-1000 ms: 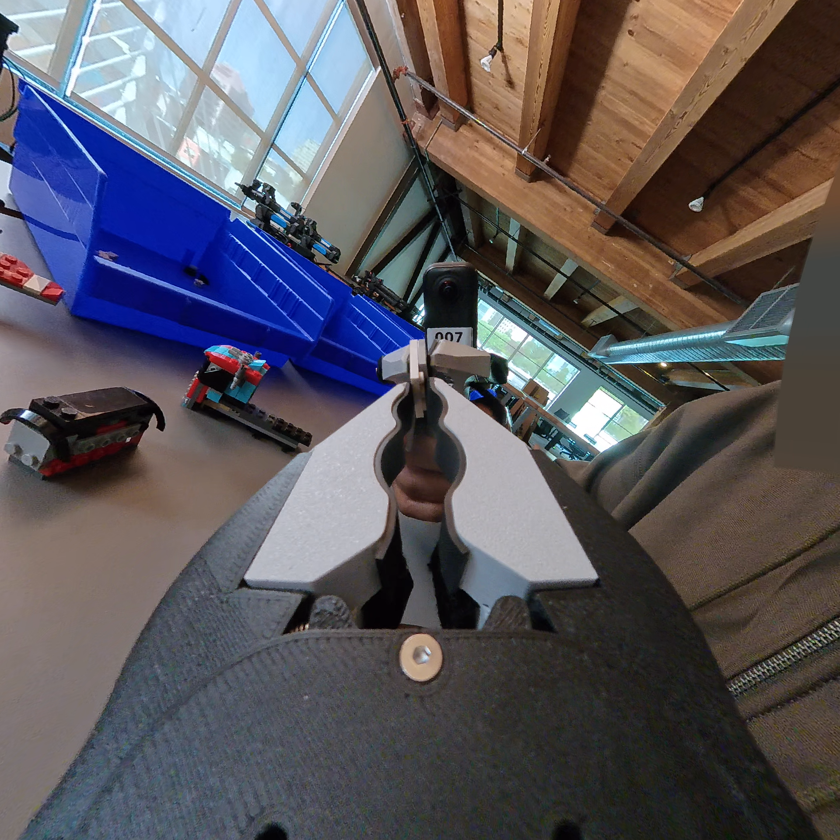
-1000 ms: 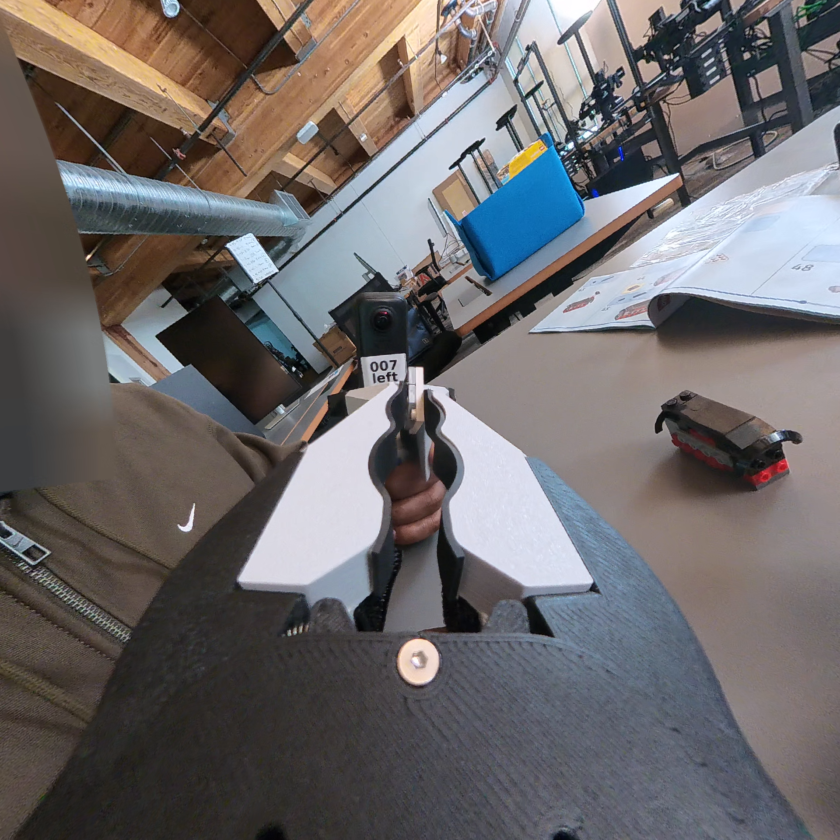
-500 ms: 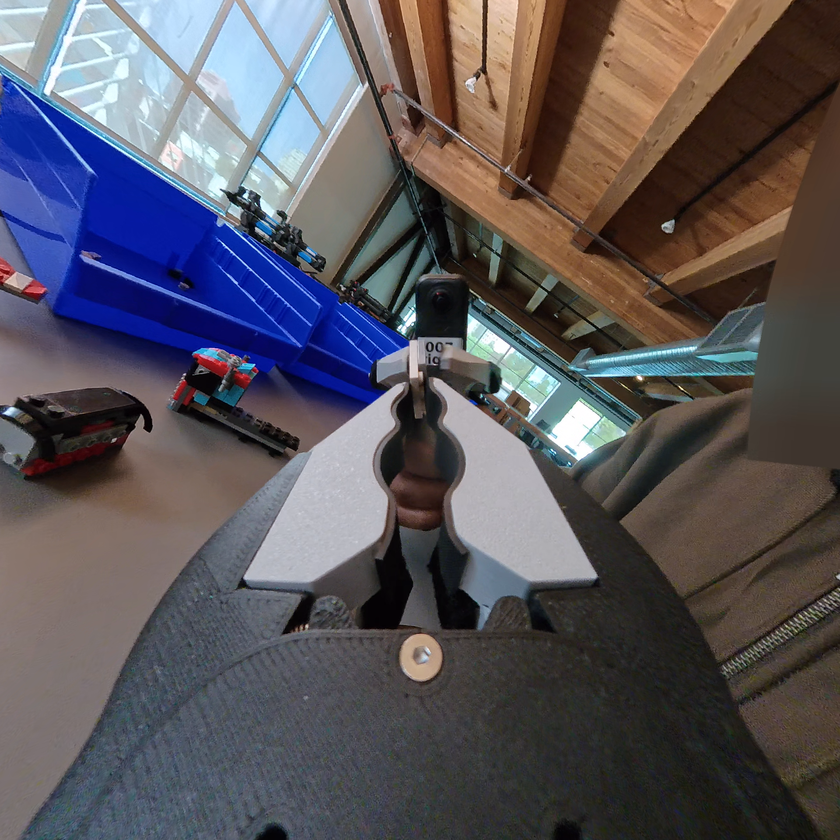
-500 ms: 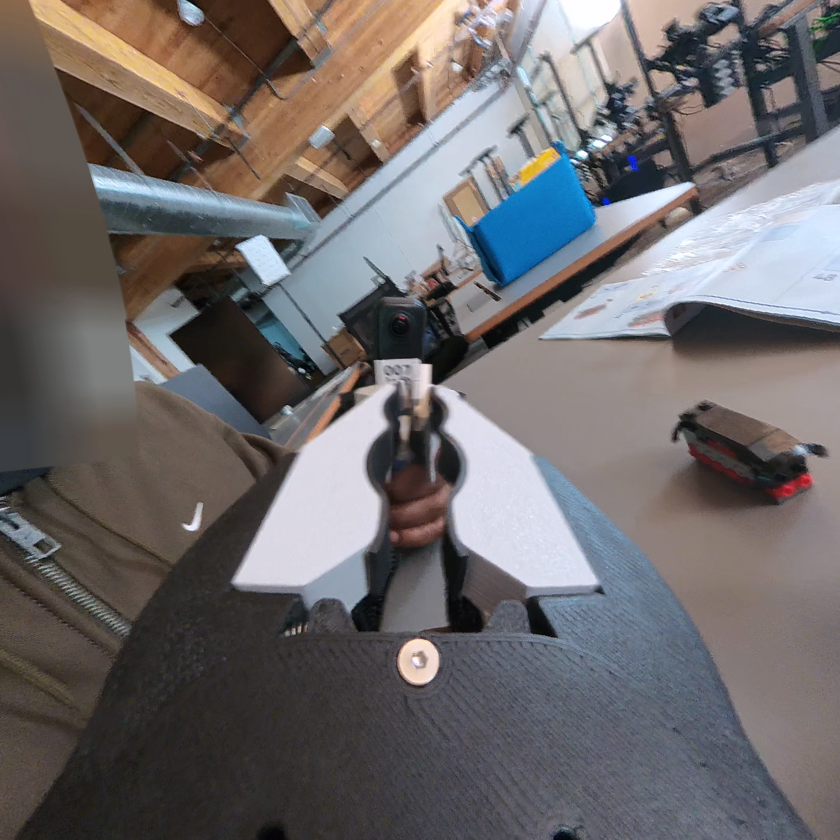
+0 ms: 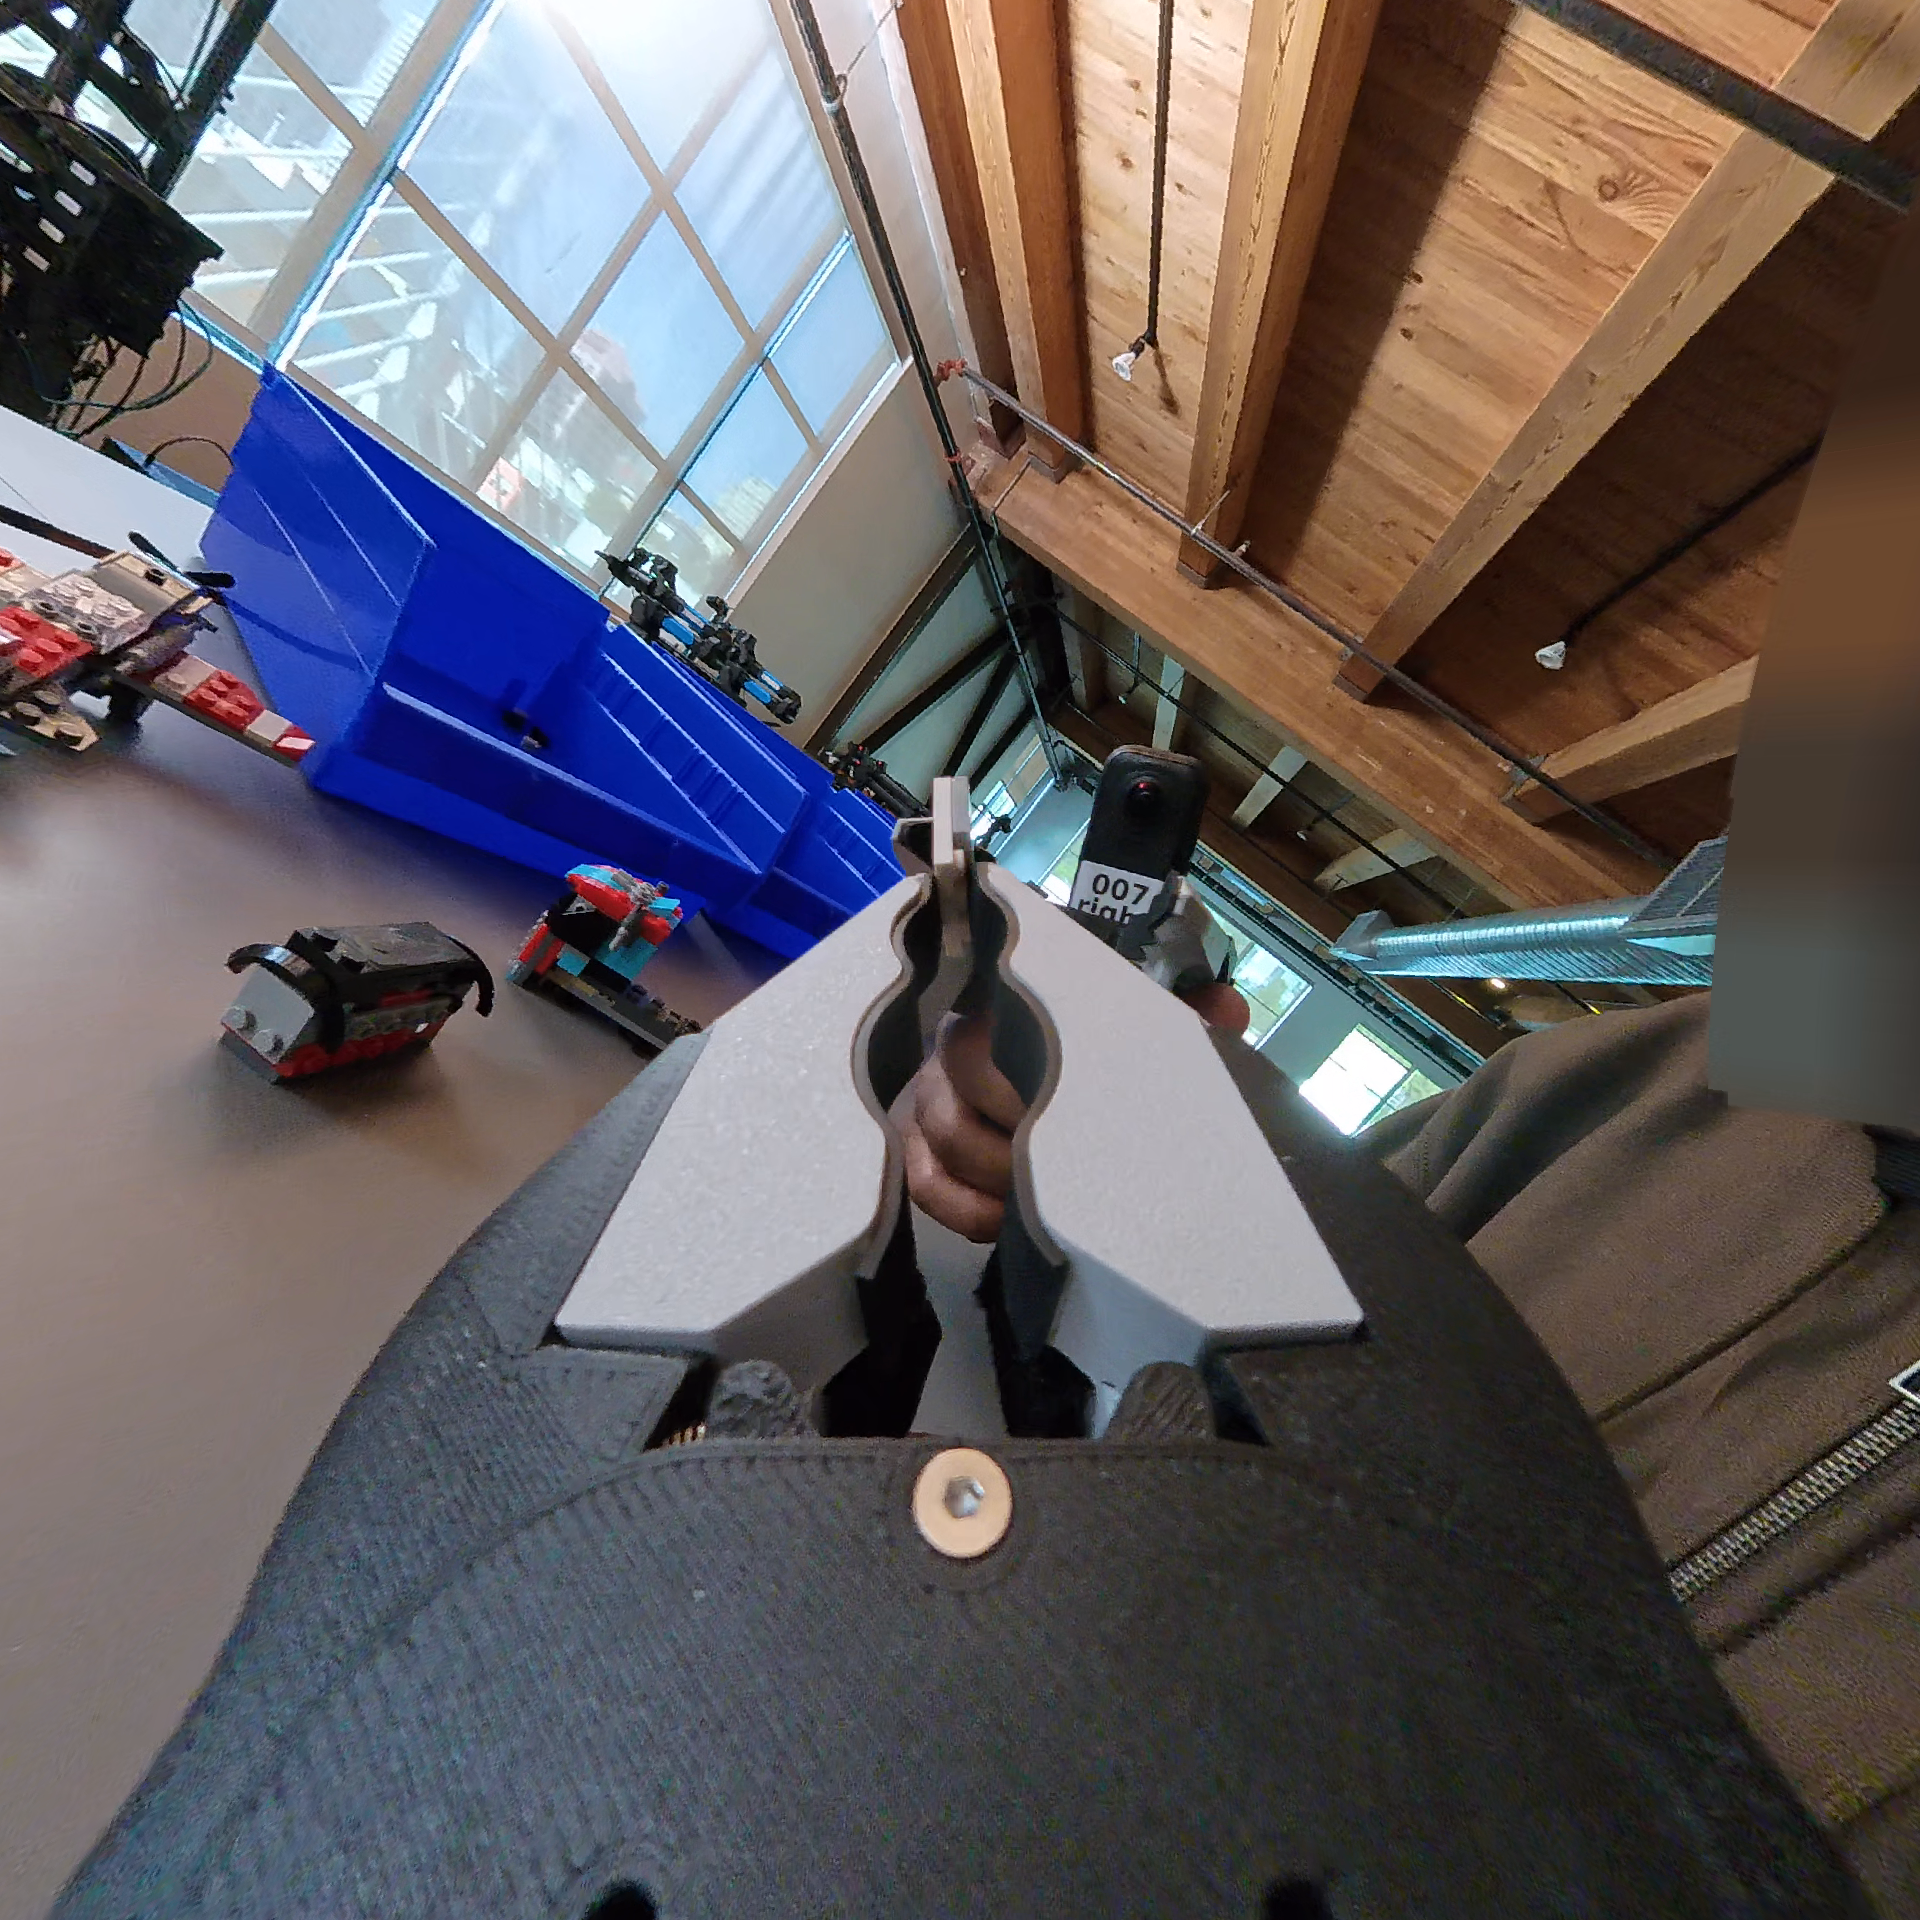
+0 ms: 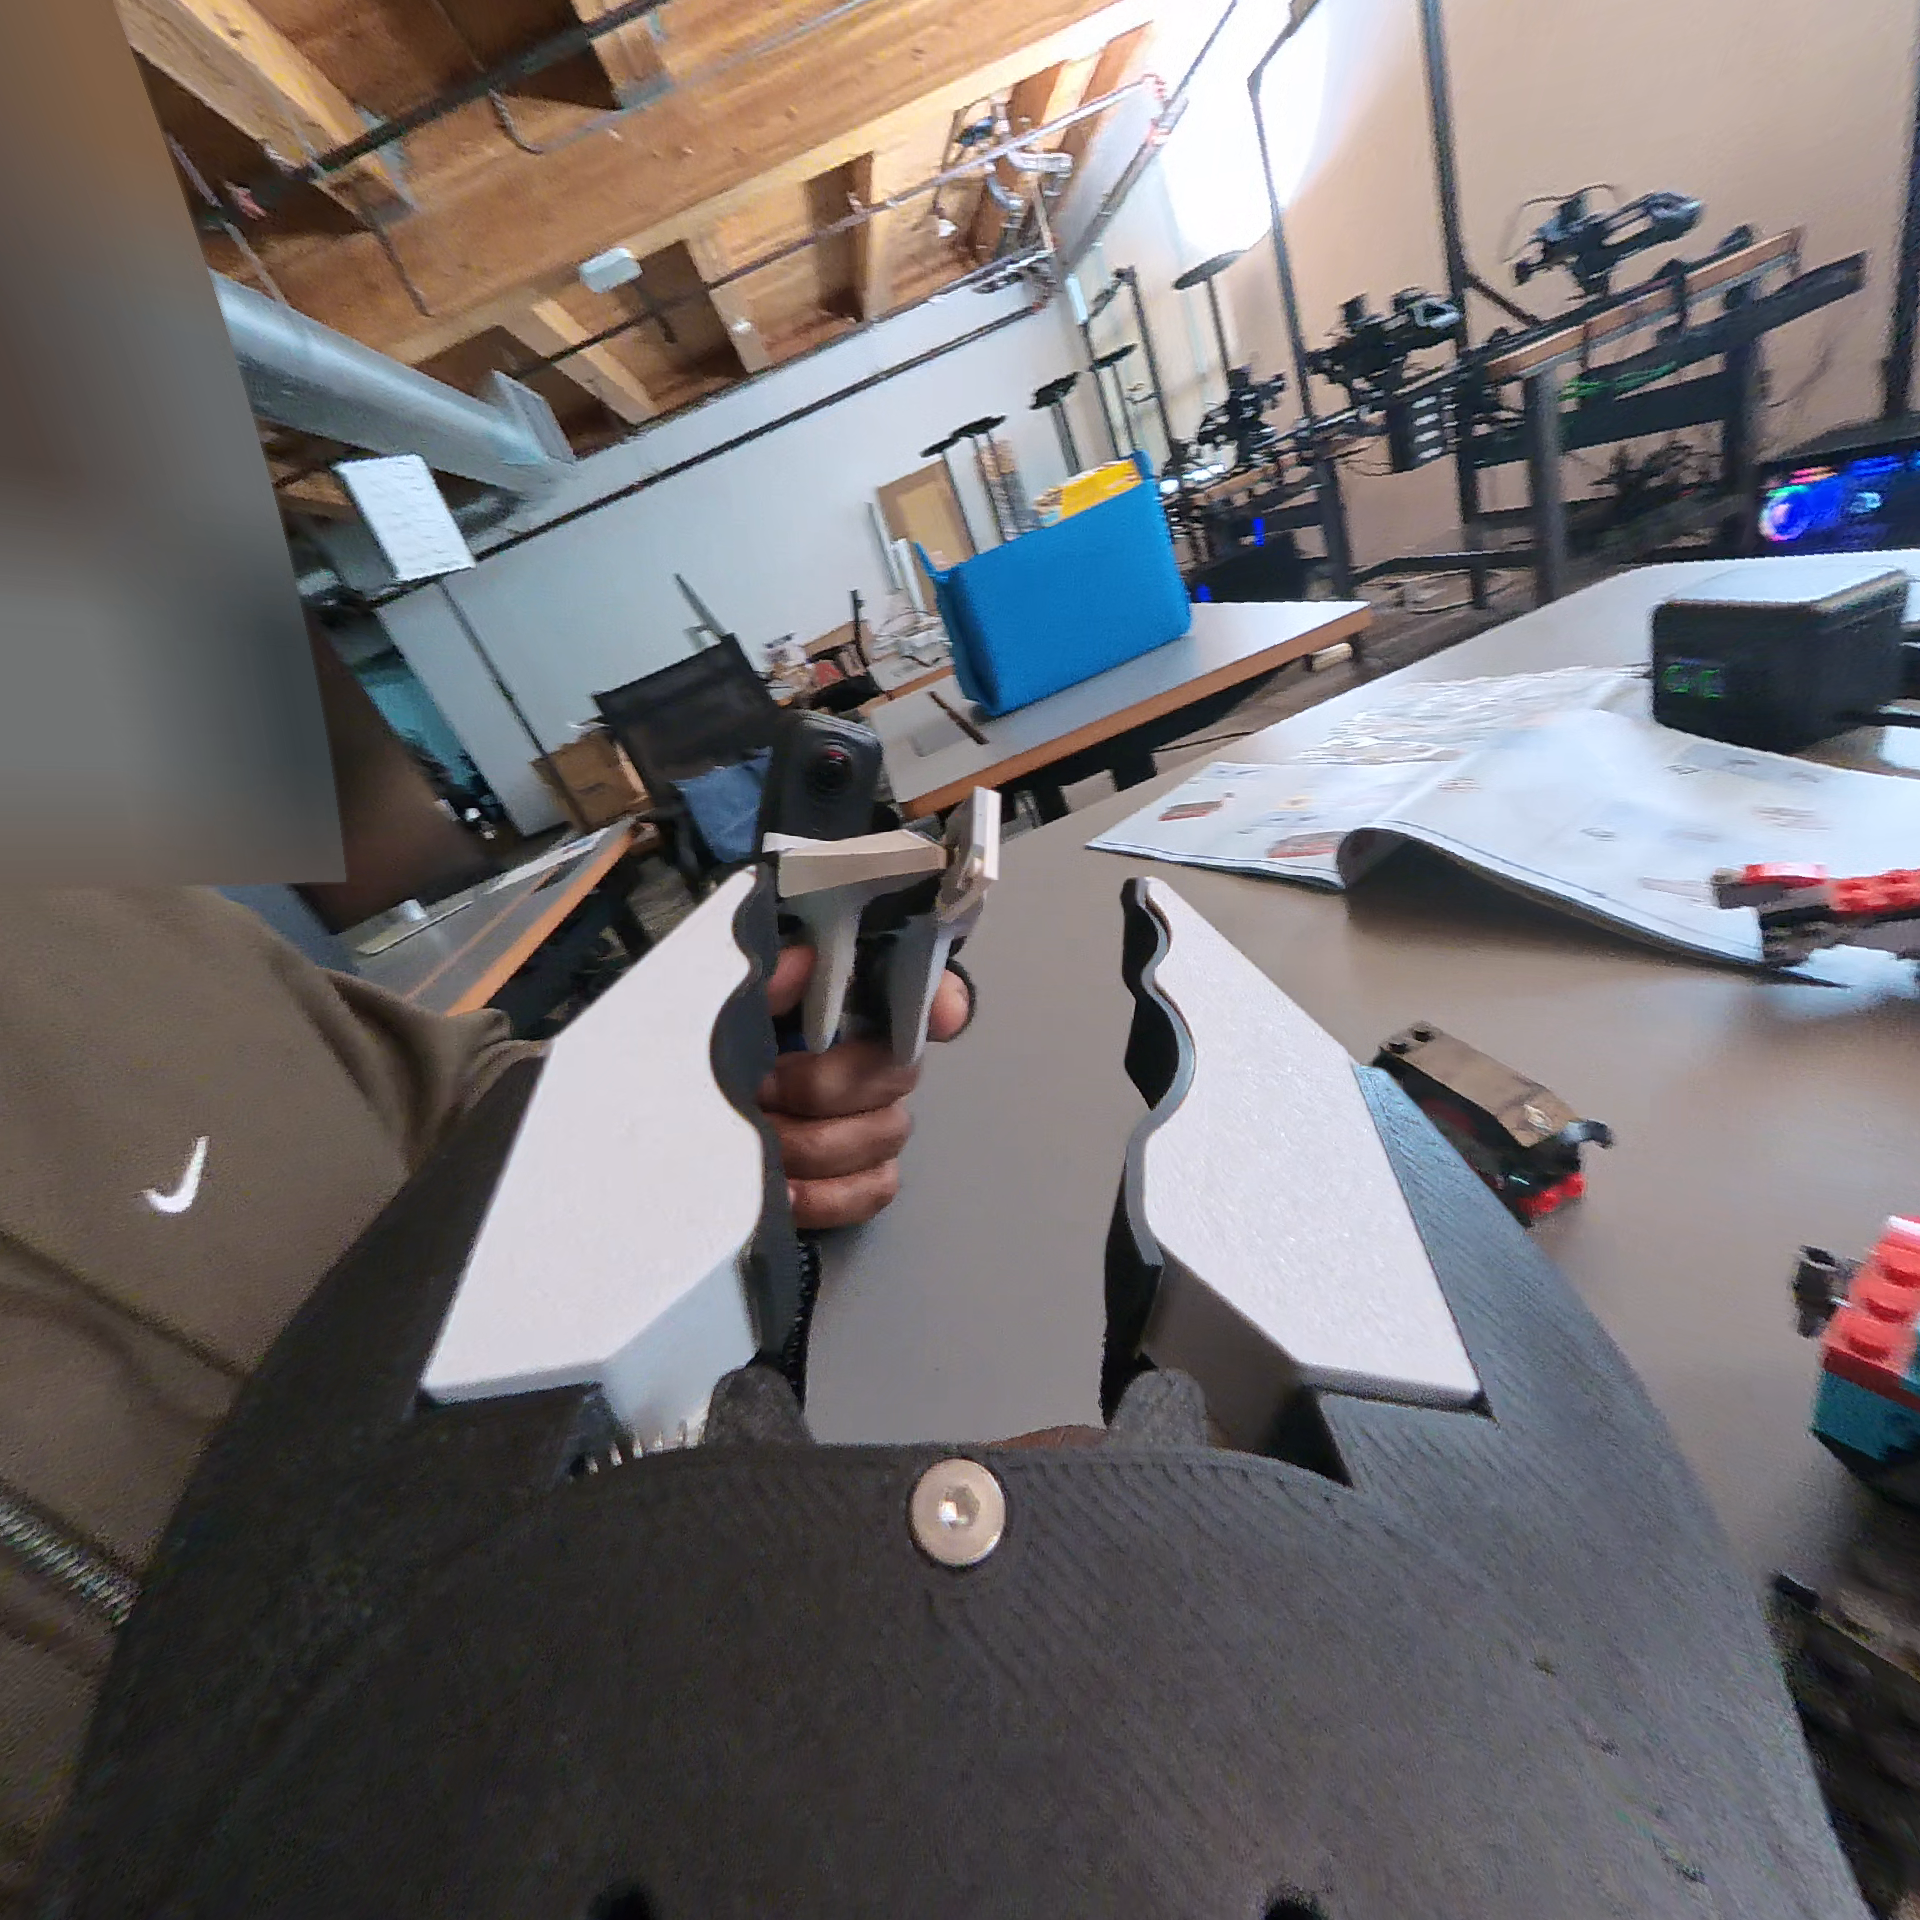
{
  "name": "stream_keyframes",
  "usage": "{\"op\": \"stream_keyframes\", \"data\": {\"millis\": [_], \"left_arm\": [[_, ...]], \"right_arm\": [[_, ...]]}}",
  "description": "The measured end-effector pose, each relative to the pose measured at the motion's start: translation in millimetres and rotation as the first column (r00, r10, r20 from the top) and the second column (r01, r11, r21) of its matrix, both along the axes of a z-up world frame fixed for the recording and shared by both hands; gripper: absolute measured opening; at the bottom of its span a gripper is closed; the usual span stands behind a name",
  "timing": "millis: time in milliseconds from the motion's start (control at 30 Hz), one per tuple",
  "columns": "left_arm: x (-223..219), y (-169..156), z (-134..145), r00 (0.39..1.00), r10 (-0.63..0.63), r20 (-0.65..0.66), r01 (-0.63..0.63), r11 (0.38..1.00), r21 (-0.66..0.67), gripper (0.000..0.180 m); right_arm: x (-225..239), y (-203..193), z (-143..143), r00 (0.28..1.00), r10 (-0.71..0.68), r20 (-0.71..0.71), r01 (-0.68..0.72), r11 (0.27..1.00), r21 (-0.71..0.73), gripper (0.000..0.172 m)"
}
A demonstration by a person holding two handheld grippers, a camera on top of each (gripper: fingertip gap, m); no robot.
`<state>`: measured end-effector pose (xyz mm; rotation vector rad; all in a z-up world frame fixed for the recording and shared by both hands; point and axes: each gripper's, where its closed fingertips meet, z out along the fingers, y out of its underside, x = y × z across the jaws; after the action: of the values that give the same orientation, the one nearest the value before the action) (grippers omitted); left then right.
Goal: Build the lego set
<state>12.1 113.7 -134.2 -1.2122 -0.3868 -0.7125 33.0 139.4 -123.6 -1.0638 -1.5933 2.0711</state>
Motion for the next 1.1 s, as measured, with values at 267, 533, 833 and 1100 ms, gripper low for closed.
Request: {"op": "stream_keyframes", "data": {"millis": [267, 533, 833, 1100], "left_arm": [[-8, 4, -2, 1.0, 0.02, -0.02, -0.021, 0.999, -0.043, 0.005], [-25, 10, 2, 0.998, 0.051, -0.021, -0.052, 0.997, -0.06, 0.005], [-66, -4, -5, 0.978, 0.207, -0.033, -0.209, 0.974, -0.091, 0.005], [-82, 2, -12, 0.96, 0.272, -0.061, -0.278, 0.954, -0.111, 0.005]], "right_arm": [[-6, 20, -1, 0.995, -0.103, 0.006, 0.103, 0.994, 0.042, 0.041], [4, 35, -4, 0.995, -0.102, -0.003, 0.102, 0.991, 0.089, 0.008], [23, 82, -20, 0.995, -0.103, 0.017, 0.101, 0.991, 0.083, 0.005], [41, 123, -19, 0.997, -0.067, 0.028, 0.07, 0.991, -0.114, 0.005]]}}
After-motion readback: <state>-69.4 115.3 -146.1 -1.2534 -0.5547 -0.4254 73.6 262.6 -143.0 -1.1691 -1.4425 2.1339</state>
